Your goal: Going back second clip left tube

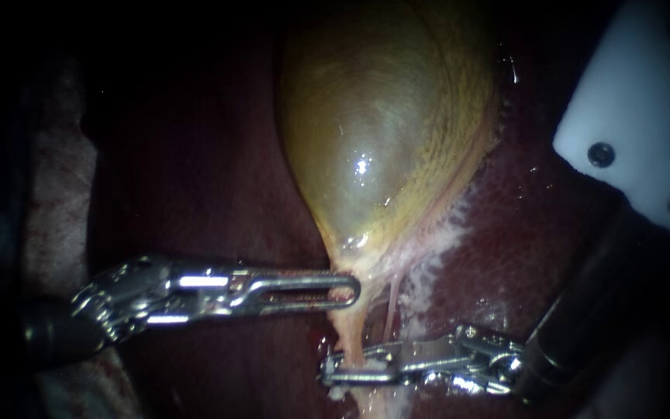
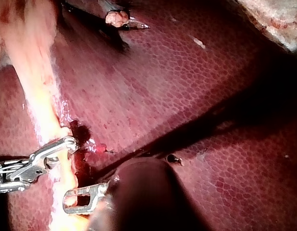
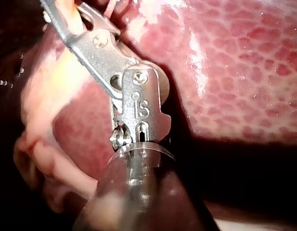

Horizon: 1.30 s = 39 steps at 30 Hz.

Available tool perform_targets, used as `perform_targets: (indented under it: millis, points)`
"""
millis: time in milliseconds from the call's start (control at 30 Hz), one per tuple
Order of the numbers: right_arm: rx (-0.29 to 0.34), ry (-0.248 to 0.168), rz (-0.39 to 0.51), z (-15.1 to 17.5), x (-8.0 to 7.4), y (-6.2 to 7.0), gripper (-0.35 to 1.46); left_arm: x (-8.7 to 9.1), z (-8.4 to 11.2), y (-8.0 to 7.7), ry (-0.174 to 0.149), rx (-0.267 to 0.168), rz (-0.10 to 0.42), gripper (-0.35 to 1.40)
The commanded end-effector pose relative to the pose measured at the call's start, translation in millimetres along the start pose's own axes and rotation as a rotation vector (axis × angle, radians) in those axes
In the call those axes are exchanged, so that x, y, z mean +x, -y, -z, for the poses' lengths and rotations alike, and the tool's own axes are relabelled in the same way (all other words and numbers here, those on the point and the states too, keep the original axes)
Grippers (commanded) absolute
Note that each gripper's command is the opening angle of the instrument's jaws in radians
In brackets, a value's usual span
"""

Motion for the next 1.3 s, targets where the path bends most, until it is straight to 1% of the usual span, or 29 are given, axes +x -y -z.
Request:
perform_targets:
  millis: [33,467,633,700,800,867,967,1100,1300]
  points:
    - [0.000,0.000,0.000,0.0,0.0,0.0,-0.21,0.0,0.0,0.0,0.000,0.000,0.000,-0.35]
    - [0.000,0.000,0.000,0.0,0.0,0.0,-0.21,0.0,0.0,0.0,0.000,0.000,0.000,-0.35]
    - [0.001,0.000,0.000,0.0,0.0,0.1,-0.17,0.0,0.0,0.0,0.000,0.000,0.000,-0.35]
    - [0.001,0.001,0.000,0.0,0.0,0.1,-0.12,0.0,0.0,0.0,0.000,0.000,0.000,-0.35]
    - [0.001,0.001,0.000,0.0,0.0,0.2,0.10,0.0,0.0,0.0,0.000,0.000,0.000,-0.35]
    - [0.001,0.001,0.000,-0.1,-0.1,0.3,0.20,0.0,0.0,0.0,0.000,0.000,0.000,-0.35]
    - [0.001,0.001,0.000,-0.2,0.0,0.4,0.31,0.0,0.0,0.0,0.000,0.000,0.000,-0.35]
    - [0.000,0.000,0.000,-0.4,0.0,0.4,0.40,0.0,0.0,0.0,0.000,0.000,0.000,-0.35]
    - [-0.002,-0.003,0.001,-0.9,0.0,0.4,0.45,0.0,0.0,0.0,0.000,0.000,0.000,-0.35]
